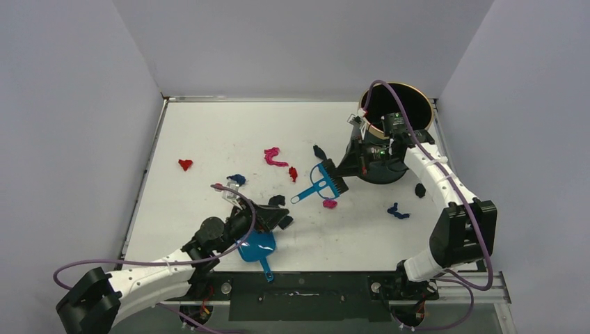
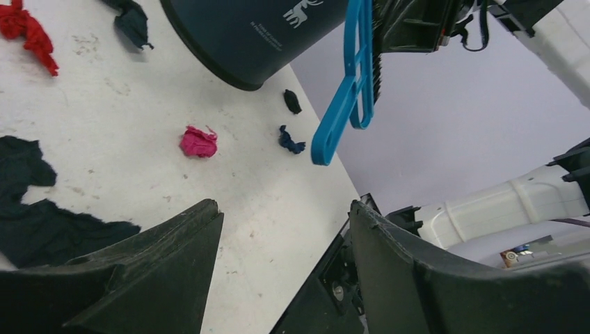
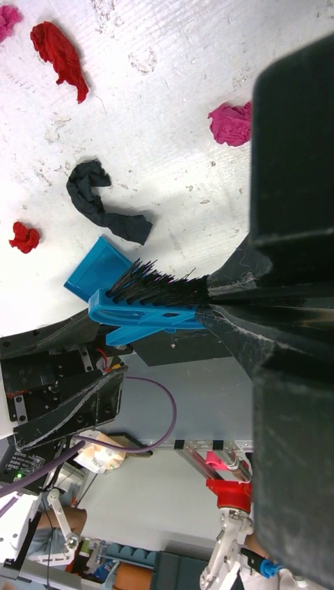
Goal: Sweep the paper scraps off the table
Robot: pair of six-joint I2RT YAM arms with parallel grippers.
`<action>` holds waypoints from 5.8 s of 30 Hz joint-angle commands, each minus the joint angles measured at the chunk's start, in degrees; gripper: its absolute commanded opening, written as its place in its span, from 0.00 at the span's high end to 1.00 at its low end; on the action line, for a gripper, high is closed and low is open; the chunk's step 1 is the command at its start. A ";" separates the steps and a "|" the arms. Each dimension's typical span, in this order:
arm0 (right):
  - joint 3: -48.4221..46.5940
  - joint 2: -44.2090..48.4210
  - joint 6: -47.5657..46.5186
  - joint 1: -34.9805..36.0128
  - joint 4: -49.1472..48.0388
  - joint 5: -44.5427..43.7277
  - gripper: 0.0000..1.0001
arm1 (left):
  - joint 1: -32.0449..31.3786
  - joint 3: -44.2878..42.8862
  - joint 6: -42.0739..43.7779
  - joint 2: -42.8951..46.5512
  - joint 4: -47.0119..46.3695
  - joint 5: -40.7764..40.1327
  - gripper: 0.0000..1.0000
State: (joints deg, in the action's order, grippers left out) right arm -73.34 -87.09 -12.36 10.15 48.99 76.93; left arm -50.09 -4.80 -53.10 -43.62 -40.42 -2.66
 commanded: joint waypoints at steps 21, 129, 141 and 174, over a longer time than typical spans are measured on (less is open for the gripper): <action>3.62 6.48 4.19 -0.27 -7.43 -0.74 0.95 | 0.44 -9.17 -5.43 -20.67 -25.63 5.55 0.69; -5.53 0.72 -11.96 19.66 4.89 -20.44 0.24 | 3.94 -34.30 29.84 3.49 60.19 14.54 1.00; -3.02 -8.18 -6.86 35.16 -4.68 -38.61 0.23 | 4.12 -36.25 17.09 21.79 82.14 -29.75 1.00; -17.25 -32.94 11.44 48.81 -8.96 -44.06 0.17 | 5.67 -31.46 13.79 35.98 82.18 -48.78 1.00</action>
State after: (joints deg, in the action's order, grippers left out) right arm -87.68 -119.07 -1.93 59.86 38.94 31.51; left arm -45.08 -36.18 -40.49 -7.03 44.84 -52.27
